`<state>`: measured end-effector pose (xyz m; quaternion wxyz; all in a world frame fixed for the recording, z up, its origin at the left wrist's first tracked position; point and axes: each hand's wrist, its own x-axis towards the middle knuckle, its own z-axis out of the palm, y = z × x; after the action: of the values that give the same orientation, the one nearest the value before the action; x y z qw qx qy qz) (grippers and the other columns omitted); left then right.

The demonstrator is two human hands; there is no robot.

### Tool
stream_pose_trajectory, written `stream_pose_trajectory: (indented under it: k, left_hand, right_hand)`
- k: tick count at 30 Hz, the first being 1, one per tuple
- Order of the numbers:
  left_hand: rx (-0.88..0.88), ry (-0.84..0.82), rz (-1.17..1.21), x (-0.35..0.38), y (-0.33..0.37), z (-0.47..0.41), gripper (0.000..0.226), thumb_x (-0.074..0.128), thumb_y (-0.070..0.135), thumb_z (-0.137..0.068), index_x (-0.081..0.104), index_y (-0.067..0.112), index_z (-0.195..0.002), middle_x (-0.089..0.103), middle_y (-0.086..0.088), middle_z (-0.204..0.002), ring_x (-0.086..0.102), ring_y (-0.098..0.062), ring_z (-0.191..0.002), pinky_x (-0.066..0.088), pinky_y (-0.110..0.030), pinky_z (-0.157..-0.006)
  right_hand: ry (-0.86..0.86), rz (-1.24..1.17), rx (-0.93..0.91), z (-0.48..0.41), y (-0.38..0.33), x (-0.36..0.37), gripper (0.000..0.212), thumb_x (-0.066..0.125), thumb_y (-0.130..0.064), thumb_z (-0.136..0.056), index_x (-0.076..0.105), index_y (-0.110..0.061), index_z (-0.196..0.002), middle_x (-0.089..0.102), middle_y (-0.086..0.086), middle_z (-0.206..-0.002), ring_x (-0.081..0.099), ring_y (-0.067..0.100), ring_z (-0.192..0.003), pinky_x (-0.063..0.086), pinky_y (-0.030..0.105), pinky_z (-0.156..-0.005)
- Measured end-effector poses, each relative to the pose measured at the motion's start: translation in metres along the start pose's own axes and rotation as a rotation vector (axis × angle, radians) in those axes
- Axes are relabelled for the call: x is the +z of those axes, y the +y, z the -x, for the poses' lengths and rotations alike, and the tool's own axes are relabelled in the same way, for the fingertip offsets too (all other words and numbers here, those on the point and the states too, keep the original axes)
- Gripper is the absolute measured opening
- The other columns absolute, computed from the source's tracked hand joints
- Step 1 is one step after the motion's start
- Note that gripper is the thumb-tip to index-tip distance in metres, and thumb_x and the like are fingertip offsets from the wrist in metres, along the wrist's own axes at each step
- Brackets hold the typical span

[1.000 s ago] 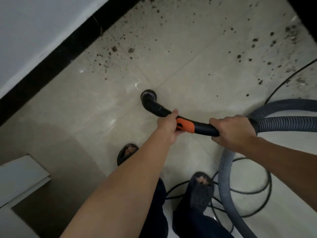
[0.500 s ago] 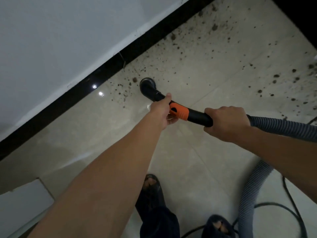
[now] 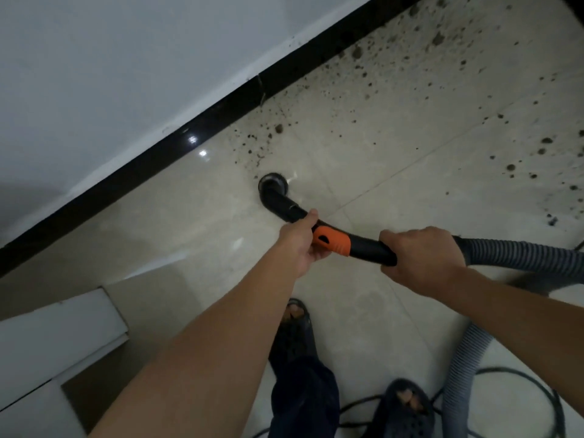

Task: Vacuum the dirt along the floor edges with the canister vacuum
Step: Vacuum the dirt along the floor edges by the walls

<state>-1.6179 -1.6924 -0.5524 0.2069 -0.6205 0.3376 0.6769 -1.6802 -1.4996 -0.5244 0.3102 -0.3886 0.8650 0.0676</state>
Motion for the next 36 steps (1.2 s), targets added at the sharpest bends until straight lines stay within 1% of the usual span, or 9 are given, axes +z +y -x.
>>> stream_pose_trajectory:
  k: [2, 5, 11, 15, 18, 24, 27, 30, 36]
  left_hand:
    - [-0.010, 0.010, 0.036, -0.017, -0.010, 0.002, 0.039, 0.060, 0.029, -0.095, 0.049, 0.004, -0.123, 0.064, -0.017, -0.108, 0.064, -0.030, -0.093, 0.055, -0.039, -0.065]
    - [0.036, -0.003, 0.015, -0.019, 0.005, -0.007, 0.041, 0.061, 0.030, -0.094, 0.049, 0.004, -0.123, 0.064, -0.017, -0.109, 0.065, -0.030, -0.094, 0.056, -0.039, -0.064]
    - [0.173, -0.069, -0.091, 0.027, 0.076, -0.032, 0.039, 0.061, 0.033, -0.094, 0.047, 0.007, -0.118, 0.064, -0.017, -0.108, 0.065, -0.030, -0.093, 0.058, -0.041, -0.066]
    - [0.224, -0.129, -0.164, 0.043, 0.102, -0.042, 0.046, 0.062, 0.035, -0.093, 0.047, 0.007, -0.126, 0.065, -0.015, -0.105, 0.066, -0.029, -0.084, 0.056, -0.040, -0.060]
    - [0.246, -0.145, -0.184, 0.037, 0.099, -0.046, 0.050, 0.065, 0.036, -0.091, 0.048, 0.006, -0.127, 0.067, -0.016, -0.104, 0.068, -0.031, -0.084, 0.057, -0.039, -0.061]
    - [0.278, -0.060, -0.094, 0.001, 0.052, -0.041, 0.048, 0.069, 0.029, -0.089, 0.049, 0.003, -0.124, 0.067, -0.020, -0.107, 0.068, -0.032, -0.088, 0.057, -0.039, -0.060]
    - [0.239, -0.039, -0.034, -0.025, 0.019, -0.028, 0.045, 0.068, 0.027, -0.089, 0.051, 0.001, -0.122, 0.067, -0.021, -0.107, 0.067, -0.033, -0.086, 0.056, -0.040, -0.062]
    - [0.208, -0.013, 0.004, -0.045, 0.001, -0.019, 0.043, 0.067, 0.026, -0.090, 0.052, 0.000, -0.121, 0.066, -0.021, -0.107, 0.066, -0.033, -0.085, 0.055, -0.041, -0.063]
    - [0.329, 0.030, -0.043, -0.052, 0.050, -0.034, 0.041, 0.062, 0.034, -0.093, 0.053, 0.003, -0.119, 0.065, -0.015, -0.094, 0.064, -0.029, -0.080, 0.054, -0.040, -0.060]
  right_hand:
    - [-0.016, 0.003, -0.045, 0.001, -0.013, 0.006, 0.019, 0.053, -0.042, -0.090, 0.044, -0.027, -0.097, 0.052, -0.007, -0.073, 0.048, 0.020, -0.062, 0.033, 0.028, -0.060]
    - [-0.005, 0.036, -0.015, -0.015, -0.015, 0.006, 0.021, 0.051, -0.043, -0.091, 0.046, -0.027, -0.103, 0.049, -0.008, -0.072, 0.047, 0.020, -0.062, 0.029, 0.028, -0.060]
    - [0.105, 0.077, 0.098, -0.065, 0.024, -0.023, 0.022, 0.051, -0.048, -0.090, 0.036, -0.032, -0.093, 0.039, -0.008, -0.063, 0.048, 0.018, -0.061, 0.032, 0.027, -0.054]
    - [0.151, 0.073, 0.124, -0.085, 0.041, -0.036, 0.021, 0.053, -0.049, -0.087, 0.040, -0.033, -0.092, 0.041, -0.009, -0.064, 0.049, 0.017, -0.062, 0.036, 0.027, -0.058]
    - [0.166, 0.067, 0.109, -0.086, 0.040, -0.031, 0.022, 0.054, -0.048, -0.087, 0.050, -0.031, -0.099, 0.041, -0.008, -0.066, 0.050, 0.018, -0.065, 0.036, 0.027, -0.059]
    - [0.189, 0.056, -0.012, -0.067, 0.015, -0.004, 0.024, 0.050, -0.047, -0.089, 0.052, -0.029, -0.105, 0.051, -0.006, -0.078, 0.050, 0.019, -0.067, 0.036, 0.028, -0.062]
    - [0.161, 0.048, -0.078, -0.049, -0.003, 0.005, 0.026, 0.048, -0.046, -0.089, 0.053, -0.028, -0.107, 0.065, -0.002, -0.092, 0.063, 0.022, -0.081, 0.037, 0.030, -0.064]
    - [0.128, 0.039, -0.122, -0.040, -0.023, 0.011, 0.026, 0.048, -0.044, -0.090, 0.053, -0.026, -0.109, 0.067, 0.000, -0.100, 0.065, 0.023, -0.089, 0.033, 0.031, -0.065]
    - [0.240, 0.004, -0.090, -0.081, -0.037, 0.000, 0.030, 0.052, -0.046, -0.090, 0.051, -0.026, -0.112, 0.067, -0.001, -0.099, 0.061, 0.020, -0.078, 0.035, 0.029, -0.062]
